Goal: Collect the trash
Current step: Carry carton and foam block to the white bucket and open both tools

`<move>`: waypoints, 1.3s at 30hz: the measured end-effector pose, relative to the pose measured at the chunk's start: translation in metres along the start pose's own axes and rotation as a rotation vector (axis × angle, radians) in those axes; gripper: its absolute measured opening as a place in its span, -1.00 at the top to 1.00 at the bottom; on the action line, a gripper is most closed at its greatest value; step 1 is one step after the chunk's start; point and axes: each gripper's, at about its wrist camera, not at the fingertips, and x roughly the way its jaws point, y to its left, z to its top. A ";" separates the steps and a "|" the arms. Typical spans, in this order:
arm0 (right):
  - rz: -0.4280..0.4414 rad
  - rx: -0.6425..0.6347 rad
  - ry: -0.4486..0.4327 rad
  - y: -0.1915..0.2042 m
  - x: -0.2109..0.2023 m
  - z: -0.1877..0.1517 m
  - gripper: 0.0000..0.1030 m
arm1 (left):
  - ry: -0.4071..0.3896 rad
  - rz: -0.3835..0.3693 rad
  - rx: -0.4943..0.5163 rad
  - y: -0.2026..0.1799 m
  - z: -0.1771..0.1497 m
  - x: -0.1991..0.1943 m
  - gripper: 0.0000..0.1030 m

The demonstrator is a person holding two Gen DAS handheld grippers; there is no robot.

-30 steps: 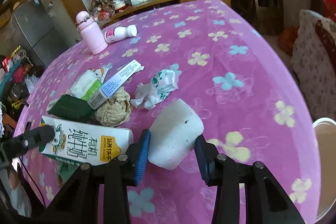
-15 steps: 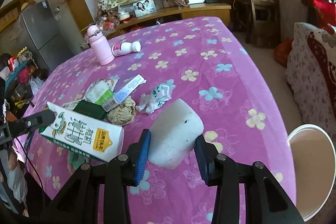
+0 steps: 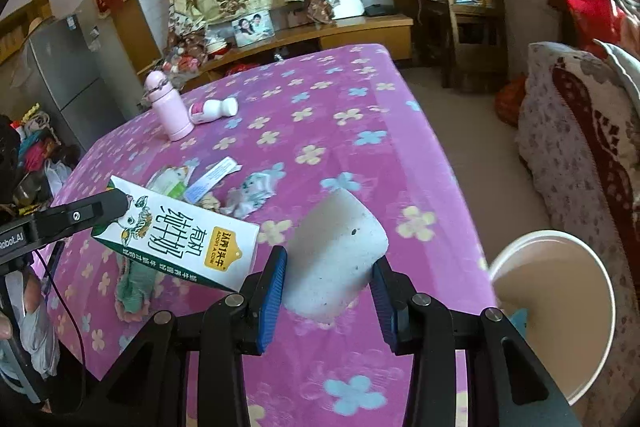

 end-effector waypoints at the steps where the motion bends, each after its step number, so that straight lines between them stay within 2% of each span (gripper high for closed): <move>1: -0.009 0.007 -0.003 -0.006 -0.003 0.000 0.23 | 0.001 -0.001 0.006 -0.004 0.001 0.003 0.24; 20: -0.107 0.127 -0.019 -0.090 -0.041 -0.020 0.23 | 0.044 -0.049 0.103 -0.085 0.007 0.053 0.25; 39: -0.192 0.254 0.055 -0.174 -0.042 -0.061 0.23 | 0.115 -0.107 0.157 -0.160 0.002 0.125 0.25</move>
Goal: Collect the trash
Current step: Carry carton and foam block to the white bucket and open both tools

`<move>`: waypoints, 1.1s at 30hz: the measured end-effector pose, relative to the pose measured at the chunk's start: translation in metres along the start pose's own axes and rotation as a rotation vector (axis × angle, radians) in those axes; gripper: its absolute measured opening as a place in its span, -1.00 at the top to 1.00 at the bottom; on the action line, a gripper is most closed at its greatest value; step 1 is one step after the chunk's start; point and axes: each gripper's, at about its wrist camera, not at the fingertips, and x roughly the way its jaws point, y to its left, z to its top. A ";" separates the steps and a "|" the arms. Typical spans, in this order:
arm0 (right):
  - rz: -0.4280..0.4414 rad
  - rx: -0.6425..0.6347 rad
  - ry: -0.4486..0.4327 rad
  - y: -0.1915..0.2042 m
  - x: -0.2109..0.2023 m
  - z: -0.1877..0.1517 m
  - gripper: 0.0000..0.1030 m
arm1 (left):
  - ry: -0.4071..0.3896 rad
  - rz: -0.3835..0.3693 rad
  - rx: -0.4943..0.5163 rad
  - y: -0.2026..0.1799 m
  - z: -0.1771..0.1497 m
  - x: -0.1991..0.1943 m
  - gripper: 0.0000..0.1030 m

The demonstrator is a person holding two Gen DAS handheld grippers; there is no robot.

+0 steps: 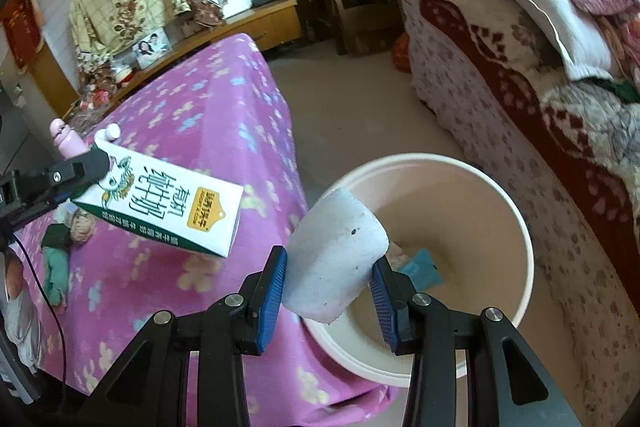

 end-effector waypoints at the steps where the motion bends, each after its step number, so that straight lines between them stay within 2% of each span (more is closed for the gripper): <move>1: -0.005 0.008 0.007 -0.005 0.002 -0.001 0.23 | 0.002 -0.001 0.001 -0.003 0.000 0.003 0.25; 11: -0.026 0.063 0.043 -0.036 0.016 -0.009 0.23 | 0.019 0.010 0.036 -0.030 0.004 0.038 0.25; 22: -0.059 0.096 0.051 -0.056 0.019 -0.012 0.19 | 0.056 0.017 0.045 -0.037 0.002 0.068 0.25; 24: -0.066 0.100 0.052 -0.058 0.020 -0.012 0.07 | 0.067 0.013 0.034 -0.036 0.001 0.072 0.25; 31: -0.097 0.098 0.060 -0.061 0.026 -0.013 -0.01 | 0.105 -0.004 0.002 -0.032 -0.004 0.083 0.23; 33: -0.099 0.104 0.066 -0.062 0.027 -0.014 -0.10 | 0.115 -0.016 -0.003 -0.031 -0.005 0.084 0.23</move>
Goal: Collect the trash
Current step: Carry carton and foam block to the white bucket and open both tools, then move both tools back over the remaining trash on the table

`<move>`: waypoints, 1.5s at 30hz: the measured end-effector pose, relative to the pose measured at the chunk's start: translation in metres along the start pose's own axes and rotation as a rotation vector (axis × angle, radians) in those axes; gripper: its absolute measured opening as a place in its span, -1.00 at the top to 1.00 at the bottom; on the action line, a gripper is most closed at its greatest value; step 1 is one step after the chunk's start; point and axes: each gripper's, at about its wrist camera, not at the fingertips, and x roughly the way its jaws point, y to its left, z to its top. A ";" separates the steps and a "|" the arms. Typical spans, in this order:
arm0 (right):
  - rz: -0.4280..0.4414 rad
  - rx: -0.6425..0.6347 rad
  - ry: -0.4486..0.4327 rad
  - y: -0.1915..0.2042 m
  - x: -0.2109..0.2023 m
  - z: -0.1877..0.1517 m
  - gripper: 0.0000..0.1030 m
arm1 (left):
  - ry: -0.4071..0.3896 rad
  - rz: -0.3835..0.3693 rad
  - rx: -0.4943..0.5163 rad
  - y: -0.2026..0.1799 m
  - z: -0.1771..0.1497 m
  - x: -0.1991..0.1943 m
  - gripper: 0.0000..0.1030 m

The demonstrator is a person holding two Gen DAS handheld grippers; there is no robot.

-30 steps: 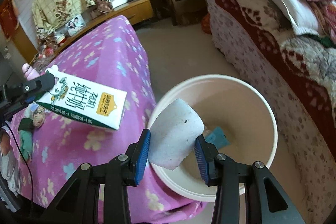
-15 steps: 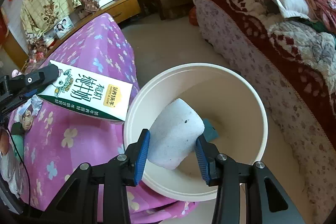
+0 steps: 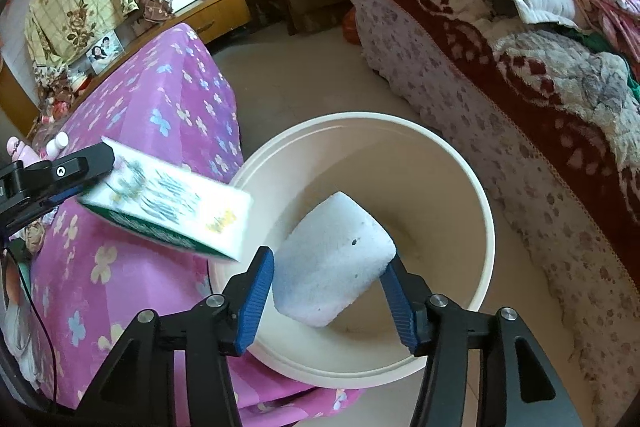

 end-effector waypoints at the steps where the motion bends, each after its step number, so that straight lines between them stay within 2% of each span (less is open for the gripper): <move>1: 0.001 0.003 0.003 -0.001 0.001 0.000 -0.13 | 0.004 0.000 0.003 0.000 0.000 0.000 0.22; 16: 0.011 0.013 0.009 0.003 0.000 -0.002 -0.19 | 0.006 0.028 0.047 0.001 -0.009 -0.009 0.20; 28: 0.024 -0.027 -0.009 0.029 -0.011 -0.001 -0.22 | -0.017 0.060 0.020 0.022 -0.015 -0.032 0.20; 45: 0.099 -0.143 -0.049 0.106 -0.032 0.003 -0.28 | -0.098 0.160 -0.006 0.066 -0.030 -0.089 0.20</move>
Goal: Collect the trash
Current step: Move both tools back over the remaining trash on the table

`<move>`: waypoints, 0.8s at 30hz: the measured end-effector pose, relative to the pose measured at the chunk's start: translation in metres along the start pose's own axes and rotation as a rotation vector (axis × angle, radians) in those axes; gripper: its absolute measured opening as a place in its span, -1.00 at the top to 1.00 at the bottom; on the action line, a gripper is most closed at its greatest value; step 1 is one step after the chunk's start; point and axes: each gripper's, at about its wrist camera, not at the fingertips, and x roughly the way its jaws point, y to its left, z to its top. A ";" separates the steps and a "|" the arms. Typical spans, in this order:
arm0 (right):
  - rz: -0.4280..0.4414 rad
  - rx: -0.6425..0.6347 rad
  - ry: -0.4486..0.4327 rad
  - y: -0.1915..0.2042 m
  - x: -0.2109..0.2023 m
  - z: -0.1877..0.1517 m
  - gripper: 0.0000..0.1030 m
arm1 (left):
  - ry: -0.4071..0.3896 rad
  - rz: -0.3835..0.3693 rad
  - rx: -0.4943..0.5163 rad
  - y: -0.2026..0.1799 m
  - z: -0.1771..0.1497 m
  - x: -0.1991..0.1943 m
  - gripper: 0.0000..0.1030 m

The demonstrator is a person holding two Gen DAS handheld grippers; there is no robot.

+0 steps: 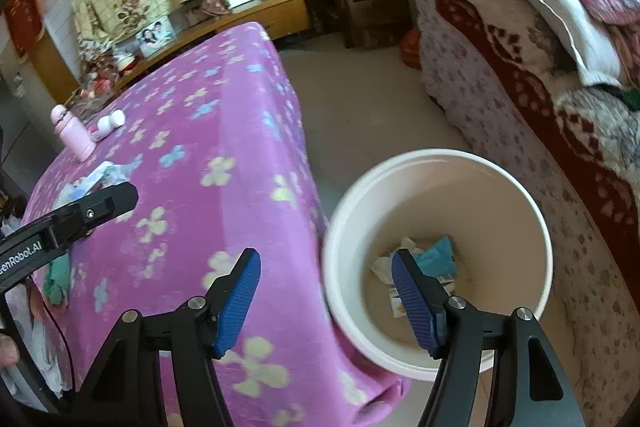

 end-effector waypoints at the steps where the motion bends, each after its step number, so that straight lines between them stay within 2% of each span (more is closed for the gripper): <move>1: 0.008 -0.009 -0.001 0.006 -0.001 0.001 -0.28 | -0.004 0.005 -0.003 0.003 -0.001 -0.003 0.20; 16: 0.103 -0.140 0.023 0.099 0.013 0.003 -0.32 | -0.041 0.111 -0.071 0.071 -0.025 -0.055 0.20; 24: 0.158 -0.207 0.040 0.153 0.022 0.003 -0.33 | -0.051 0.153 -0.143 0.124 -0.047 -0.088 0.20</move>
